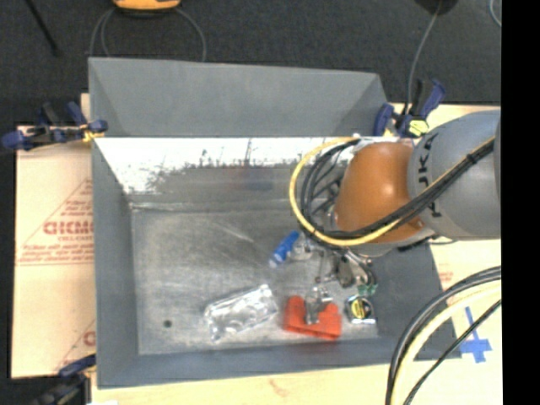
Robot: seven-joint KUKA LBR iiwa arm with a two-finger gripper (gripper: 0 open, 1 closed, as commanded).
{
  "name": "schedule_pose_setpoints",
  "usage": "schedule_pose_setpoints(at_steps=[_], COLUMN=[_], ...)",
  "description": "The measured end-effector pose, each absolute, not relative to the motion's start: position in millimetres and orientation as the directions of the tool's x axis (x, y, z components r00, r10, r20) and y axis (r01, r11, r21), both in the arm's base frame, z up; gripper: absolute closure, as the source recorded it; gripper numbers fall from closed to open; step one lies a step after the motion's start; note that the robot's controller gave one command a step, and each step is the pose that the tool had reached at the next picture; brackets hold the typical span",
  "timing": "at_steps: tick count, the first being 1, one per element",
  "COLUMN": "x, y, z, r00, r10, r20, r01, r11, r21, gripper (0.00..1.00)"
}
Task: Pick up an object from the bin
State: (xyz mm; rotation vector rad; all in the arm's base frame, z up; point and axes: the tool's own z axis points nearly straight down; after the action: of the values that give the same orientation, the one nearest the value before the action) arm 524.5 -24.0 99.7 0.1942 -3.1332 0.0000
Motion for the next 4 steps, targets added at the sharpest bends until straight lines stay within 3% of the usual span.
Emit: schedule_pose_setpoints(at_steps=[1,2,3,4], x=[522.8,525.7,519.1,502.7], y=[-6.9,-5.2,-4.3,10.5], z=[88.8,91.8,81.5,158.8], r00=[-0.989,-0.988,-0.988,-1.0], r10=[-0.147,-0.151,-0.155,0.002], r20=[-0.007,-0.016,-0.003,-0.008], r01=[-0.147,-0.151,-0.155,0.002], r11=[0.989,0.988,0.988,1.0], r21=[-0.003,-0.004,-0.001,0.002], gripper=[0.0,1.0,0.0,0.0])
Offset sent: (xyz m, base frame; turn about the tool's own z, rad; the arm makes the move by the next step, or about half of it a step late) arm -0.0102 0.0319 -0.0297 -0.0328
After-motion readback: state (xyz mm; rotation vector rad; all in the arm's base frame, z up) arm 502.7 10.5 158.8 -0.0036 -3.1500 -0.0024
